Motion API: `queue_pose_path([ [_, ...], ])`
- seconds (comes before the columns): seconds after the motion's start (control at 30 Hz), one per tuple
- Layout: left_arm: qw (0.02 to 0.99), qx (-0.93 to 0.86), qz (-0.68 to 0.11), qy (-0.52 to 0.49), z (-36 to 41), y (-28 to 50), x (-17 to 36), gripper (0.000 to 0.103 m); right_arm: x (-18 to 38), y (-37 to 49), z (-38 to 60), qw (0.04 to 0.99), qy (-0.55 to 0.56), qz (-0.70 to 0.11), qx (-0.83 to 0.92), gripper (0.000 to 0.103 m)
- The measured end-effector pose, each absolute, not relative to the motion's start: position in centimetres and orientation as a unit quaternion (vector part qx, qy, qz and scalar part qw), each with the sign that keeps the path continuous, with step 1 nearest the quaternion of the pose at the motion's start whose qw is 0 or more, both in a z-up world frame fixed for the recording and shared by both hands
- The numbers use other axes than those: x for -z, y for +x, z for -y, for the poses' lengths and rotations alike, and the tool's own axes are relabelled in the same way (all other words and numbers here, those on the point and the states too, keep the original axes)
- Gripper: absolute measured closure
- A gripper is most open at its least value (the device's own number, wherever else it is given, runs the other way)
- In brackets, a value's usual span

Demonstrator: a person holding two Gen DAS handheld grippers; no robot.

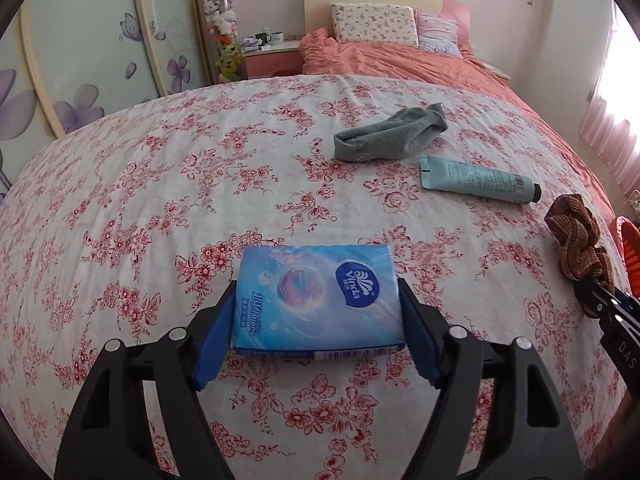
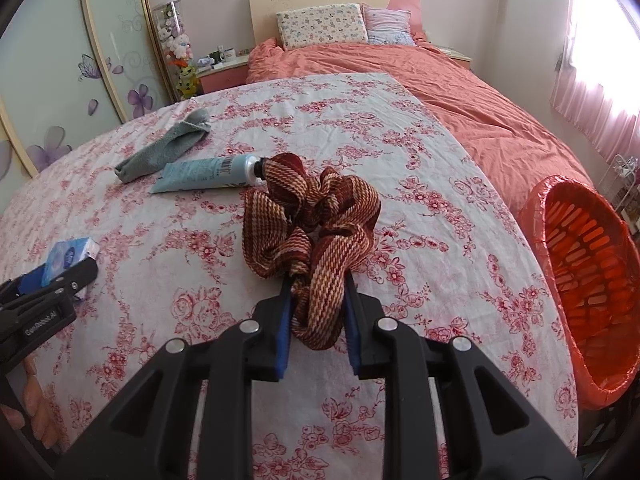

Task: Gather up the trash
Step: 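Lift the tissue box with the left tool while the right tool holds the scrunchie, then carry the tissue box and scrunchie over the orange basket and open both tools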

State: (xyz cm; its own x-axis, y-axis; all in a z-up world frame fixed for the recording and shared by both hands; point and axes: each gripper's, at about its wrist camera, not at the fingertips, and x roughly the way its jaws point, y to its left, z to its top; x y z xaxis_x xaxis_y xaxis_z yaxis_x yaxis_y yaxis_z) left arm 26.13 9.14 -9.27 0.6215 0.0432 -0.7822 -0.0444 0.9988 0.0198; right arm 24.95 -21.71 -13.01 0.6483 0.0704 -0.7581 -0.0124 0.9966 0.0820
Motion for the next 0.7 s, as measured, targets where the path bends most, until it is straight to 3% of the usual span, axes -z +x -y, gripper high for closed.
queue_pose_path([
  [0.7,0.922,0.015,-0.387,0.014,-5.2,23.8,3.8,0.030,6.8,20.8,24.6,0.939,0.063,-0.335,-0.050,0.085],
])
